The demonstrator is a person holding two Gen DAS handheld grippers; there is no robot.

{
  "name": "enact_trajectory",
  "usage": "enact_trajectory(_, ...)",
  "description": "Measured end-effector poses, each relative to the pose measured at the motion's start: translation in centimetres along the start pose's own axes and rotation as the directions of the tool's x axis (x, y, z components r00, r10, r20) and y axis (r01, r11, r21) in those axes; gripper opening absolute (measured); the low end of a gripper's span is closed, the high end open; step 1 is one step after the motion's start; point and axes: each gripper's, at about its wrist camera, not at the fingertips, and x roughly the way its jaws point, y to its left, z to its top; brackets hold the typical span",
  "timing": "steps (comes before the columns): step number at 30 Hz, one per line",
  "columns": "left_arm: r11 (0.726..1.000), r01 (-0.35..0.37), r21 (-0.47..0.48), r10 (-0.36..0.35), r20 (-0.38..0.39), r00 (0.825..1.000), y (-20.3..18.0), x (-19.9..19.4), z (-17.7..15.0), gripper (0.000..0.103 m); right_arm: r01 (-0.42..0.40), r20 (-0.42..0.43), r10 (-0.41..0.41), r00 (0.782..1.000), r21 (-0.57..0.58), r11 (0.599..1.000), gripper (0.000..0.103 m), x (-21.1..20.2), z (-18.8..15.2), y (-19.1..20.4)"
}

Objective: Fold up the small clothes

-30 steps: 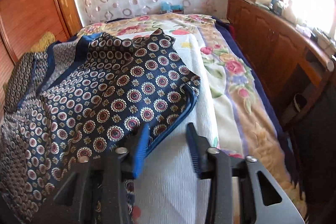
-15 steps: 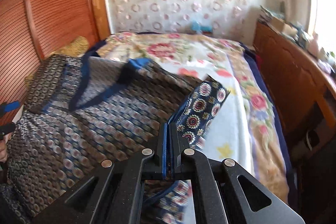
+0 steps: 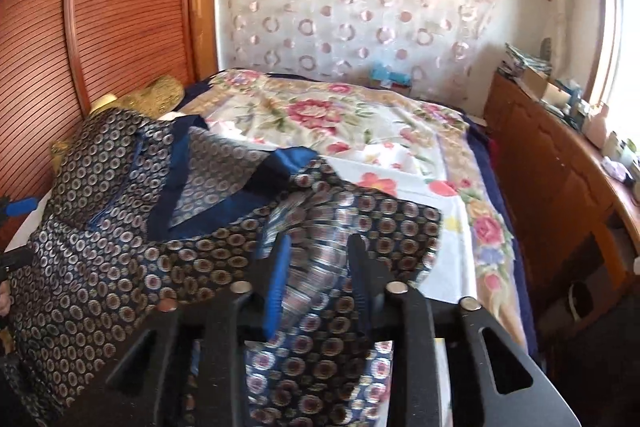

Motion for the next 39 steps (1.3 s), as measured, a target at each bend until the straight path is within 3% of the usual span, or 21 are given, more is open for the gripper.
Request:
enact_trajectory(4,1.0,0.001,-0.007,-0.001,-0.002,1.0,0.2,0.1,-0.1,0.103,0.077,-0.075,-0.076,0.994,0.008,0.997,0.041,1.9,-1.2,-0.3)
enact_trajectory(12,1.0,-0.004,-0.006,0.004,-0.012,1.0,0.2,0.4,-0.2,0.103,0.106,-0.234,-0.091,0.968,0.052,0.993,0.041,6.7,-3.1,-1.4)
enact_trajectory(16,1.0,-0.007,-0.005,0.007,-0.014,1.0,0.3,0.5,-0.2,0.103,0.046,-0.238,-0.028,0.971,0.069,0.997,0.005,6.1,-3.4,-3.5)
enact_trajectory(19,1.0,-0.009,-0.003,0.009,-0.016,1.0,0.4,0.6,-0.2,0.103,0.067,-0.217,-0.052,0.975,0.062,0.996,0.003,5.4,-3.4,-4.5)
enact_trajectory(24,1.0,-0.017,-0.001,0.017,-0.016,1.0,0.8,0.9,0.2,0.103,0.113,-0.209,-0.085,0.974,0.126,0.986,0.004,5.1,-3.9,-7.0)
enact_trajectory(28,0.999,-0.034,-0.005,0.034,-0.019,0.999,2.3,1.5,1.3,0.103,0.105,-0.192,-0.072,0.979,0.166,0.981,0.025,5.9,-3.7,-8.1)
enact_trajectory(31,0.999,-0.047,-0.018,0.046,-0.019,0.999,3.8,2.0,2.2,0.103,0.084,-0.172,-0.051,0.984,0.19,0.978,0.035,7.4,-3.1,-8.5)
enact_trajectory(39,0.993,-0.109,-0.041,0.108,-0.024,0.994,7.9,3.4,4.7,0.097,0.086,-0.19,-0.056,0.98,0.153,0.984,0.035,11.0,-2.1,-9.5)
